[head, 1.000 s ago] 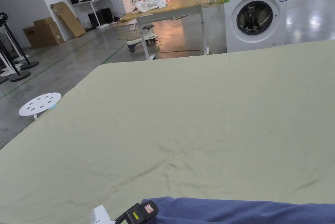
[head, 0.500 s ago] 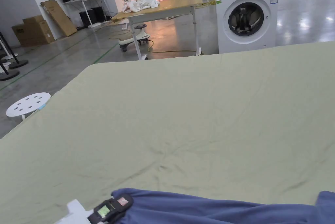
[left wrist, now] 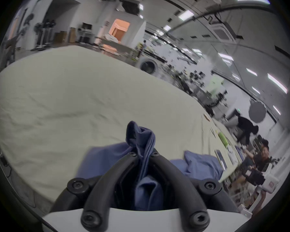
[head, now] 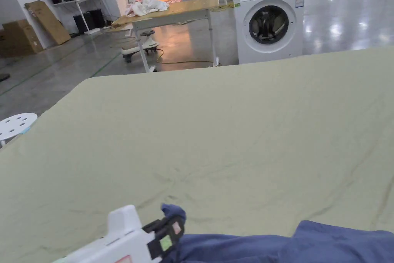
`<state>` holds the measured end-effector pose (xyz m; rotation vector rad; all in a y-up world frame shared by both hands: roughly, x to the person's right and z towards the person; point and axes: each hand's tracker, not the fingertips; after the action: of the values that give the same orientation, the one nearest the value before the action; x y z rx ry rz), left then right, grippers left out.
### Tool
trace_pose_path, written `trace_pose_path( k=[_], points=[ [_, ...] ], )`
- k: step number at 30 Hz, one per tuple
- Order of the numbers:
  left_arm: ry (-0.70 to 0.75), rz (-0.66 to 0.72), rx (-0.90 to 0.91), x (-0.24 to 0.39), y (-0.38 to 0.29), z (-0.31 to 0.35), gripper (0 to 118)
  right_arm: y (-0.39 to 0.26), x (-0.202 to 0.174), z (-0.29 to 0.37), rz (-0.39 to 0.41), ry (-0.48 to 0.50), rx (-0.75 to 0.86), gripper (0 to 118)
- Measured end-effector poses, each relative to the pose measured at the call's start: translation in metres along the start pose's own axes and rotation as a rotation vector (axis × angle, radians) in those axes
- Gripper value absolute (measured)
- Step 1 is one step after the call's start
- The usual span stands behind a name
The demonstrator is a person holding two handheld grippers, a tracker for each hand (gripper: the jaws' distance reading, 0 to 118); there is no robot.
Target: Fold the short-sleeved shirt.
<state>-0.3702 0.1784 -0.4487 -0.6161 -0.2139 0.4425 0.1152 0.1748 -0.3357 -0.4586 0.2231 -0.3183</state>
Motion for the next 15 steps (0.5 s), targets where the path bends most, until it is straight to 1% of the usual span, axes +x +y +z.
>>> trace_pose_path(
  k=[2,5,6,7,8,9,10,11,12,13,14,15],
  points=[
    [-0.044,-0.048,-0.069,0.024,-0.019,-0.037,3,-0.001,0.0,0.005,-0.001,-0.004,0.005,0],
    [-0.057,-0.082,-0.137,0.056,-0.038,-0.08,4,-0.005,0.004,0.014,-0.008,-0.022,0.009,0],
    [-0.044,-0.085,-0.151,0.063,-0.042,-0.091,5,-0.006,0.006,0.017,-0.013,-0.032,0.009,0],
    [-0.042,-0.096,-0.151,0.067,-0.044,-0.096,9,-0.008,0.008,0.019,-0.018,-0.042,0.008,0],
    [-0.05,-0.116,-0.163,0.072,-0.045,-0.098,23,-0.01,0.011,0.021,-0.024,-0.053,0.005,0],
    [-0.061,-0.121,-0.167,0.076,-0.045,-0.1,23,-0.012,0.015,0.022,-0.032,-0.062,0.003,0],
    [-0.065,-0.118,-0.174,0.075,-0.04,-0.1,29,-0.014,0.018,0.022,-0.042,-0.069,-0.001,0],
    [-0.088,-0.107,-0.173,0.07,-0.036,-0.096,42,-0.016,0.021,0.022,-0.056,-0.078,-0.007,0],
    [-0.105,-0.073,-0.133,0.068,-0.032,-0.089,63,-0.018,0.025,0.021,-0.069,-0.083,-0.012,0],
    [-0.127,-0.047,-0.105,0.064,-0.028,-0.08,70,-0.019,0.027,0.021,-0.081,-0.083,-0.014,0],
    [-0.157,-0.024,-0.075,0.056,-0.022,-0.072,58,-0.021,0.029,0.021,-0.093,-0.081,-0.015,0],
    [-0.169,0.008,-0.058,0.048,-0.018,-0.067,37,-0.022,0.03,0.021,-0.105,-0.076,-0.016,0]
  ],
)
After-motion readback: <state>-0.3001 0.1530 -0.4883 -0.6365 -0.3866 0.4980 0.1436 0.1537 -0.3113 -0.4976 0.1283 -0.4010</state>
